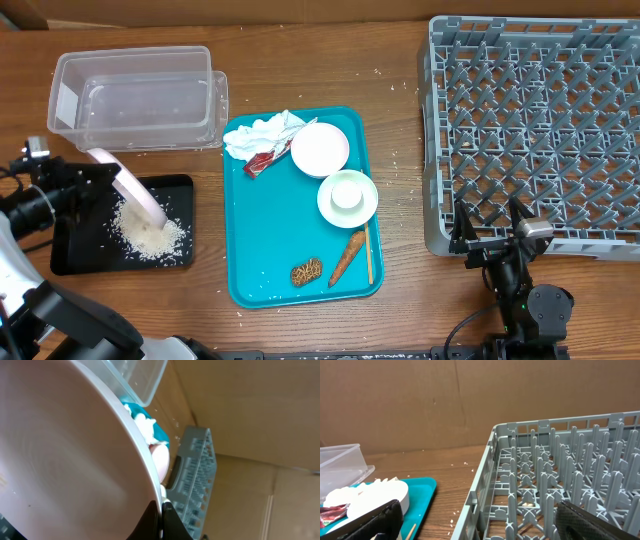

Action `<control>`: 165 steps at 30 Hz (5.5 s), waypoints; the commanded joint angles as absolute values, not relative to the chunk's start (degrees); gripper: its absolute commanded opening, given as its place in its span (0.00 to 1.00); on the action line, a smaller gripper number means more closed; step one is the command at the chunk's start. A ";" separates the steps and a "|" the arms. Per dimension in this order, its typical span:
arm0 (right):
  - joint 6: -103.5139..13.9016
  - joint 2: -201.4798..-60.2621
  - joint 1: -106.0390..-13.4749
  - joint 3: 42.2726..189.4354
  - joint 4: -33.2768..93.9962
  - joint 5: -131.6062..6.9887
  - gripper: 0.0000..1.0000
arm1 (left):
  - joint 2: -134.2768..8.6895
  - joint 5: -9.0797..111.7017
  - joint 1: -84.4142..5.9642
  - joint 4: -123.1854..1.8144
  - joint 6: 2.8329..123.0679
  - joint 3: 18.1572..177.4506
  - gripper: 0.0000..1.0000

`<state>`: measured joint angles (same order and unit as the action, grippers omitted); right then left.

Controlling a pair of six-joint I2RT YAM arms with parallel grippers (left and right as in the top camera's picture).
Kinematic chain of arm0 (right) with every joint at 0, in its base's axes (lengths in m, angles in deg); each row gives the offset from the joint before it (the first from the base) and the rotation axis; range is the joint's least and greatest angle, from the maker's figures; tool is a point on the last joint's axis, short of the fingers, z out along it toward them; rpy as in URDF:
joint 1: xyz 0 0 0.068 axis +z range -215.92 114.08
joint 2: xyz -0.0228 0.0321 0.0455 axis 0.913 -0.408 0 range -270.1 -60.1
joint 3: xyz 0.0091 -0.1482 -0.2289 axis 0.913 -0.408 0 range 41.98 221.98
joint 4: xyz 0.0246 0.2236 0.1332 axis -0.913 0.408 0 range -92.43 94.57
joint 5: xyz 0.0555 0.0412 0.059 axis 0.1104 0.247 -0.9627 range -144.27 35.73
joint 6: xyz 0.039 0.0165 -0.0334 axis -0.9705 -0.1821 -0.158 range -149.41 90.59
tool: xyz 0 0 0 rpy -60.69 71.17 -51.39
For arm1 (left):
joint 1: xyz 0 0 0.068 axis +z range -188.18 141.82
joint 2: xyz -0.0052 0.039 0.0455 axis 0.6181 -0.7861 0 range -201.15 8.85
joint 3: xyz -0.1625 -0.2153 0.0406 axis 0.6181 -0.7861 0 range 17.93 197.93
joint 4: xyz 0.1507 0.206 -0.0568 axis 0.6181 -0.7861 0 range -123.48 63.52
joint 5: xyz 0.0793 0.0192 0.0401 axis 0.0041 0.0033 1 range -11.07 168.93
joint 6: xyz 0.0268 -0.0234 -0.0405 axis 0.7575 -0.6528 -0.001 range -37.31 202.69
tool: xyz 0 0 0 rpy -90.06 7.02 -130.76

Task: Sort waste into correct bins and load items into the dishwasher
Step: 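Tilt the plate to pour the rice onto the black tray, then carry the emptied plate back and set it on the teal tray, then grasp the crumpled white tissue with the left gripper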

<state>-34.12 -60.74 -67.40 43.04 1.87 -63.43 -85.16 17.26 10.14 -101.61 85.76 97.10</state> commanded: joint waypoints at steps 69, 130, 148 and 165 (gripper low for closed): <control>-34.07 -60.44 -67.55 42.45 1.54 -63.35 1.00 | -82.24 70.61 -67.45 -91.71 63.35 92.38 0.04; -34.07 -60.44 -67.55 42.45 1.54 -63.35 1.00 | -82.59 90.26 -65.05 -79.21 67.35 94.83 0.55; -34.07 -60.44 -67.55 42.45 1.54 -63.35 1.00 | -95.90 83.62 -52.61 -56.19 87.20 94.98 0.58; -34.07 -60.44 -67.55 42.45 1.54 -63.35 1.00 | -103.72 83.77 -52.77 -56.39 87.03 94.96 0.70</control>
